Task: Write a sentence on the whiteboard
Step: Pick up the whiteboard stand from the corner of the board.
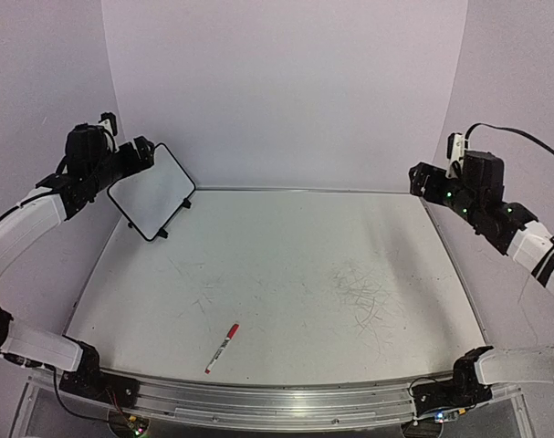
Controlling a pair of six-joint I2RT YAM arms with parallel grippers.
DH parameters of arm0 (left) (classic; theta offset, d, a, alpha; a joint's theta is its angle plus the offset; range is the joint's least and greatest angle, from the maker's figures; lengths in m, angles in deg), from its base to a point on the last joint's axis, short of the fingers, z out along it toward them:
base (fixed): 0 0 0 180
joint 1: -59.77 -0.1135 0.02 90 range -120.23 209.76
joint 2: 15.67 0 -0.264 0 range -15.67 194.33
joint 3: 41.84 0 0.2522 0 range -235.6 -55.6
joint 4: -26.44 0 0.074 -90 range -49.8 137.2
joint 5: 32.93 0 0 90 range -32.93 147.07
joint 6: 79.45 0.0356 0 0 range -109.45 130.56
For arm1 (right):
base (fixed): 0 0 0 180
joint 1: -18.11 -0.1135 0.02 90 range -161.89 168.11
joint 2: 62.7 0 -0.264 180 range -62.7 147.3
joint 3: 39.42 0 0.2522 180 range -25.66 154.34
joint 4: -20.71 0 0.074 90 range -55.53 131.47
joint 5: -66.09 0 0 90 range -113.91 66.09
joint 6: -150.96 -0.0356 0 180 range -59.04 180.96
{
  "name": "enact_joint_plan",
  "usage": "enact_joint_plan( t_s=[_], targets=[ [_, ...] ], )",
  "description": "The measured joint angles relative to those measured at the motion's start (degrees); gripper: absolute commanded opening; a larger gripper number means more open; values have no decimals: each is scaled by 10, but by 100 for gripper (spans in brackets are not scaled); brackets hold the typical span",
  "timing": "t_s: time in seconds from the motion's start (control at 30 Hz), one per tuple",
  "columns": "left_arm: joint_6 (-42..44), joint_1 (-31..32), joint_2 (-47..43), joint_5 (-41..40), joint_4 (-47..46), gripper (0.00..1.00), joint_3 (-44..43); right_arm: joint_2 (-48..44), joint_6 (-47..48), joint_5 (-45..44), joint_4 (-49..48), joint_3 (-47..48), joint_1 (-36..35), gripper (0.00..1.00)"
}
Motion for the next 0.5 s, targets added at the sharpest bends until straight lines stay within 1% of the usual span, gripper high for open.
enact_joint_plan(
  t_s=[0.17,0.37,0.5],
  targets=[
    [-33,11,33,36,17,97,-2,16,-8,24,0,2,0,98],
    [-73,79,105,28,35,97,-7,53,-11,52,0,4,-2,98],
    [-139,117,158,-22,42,87,-7,67,-19,65,0,4,-5,98]
  ],
)
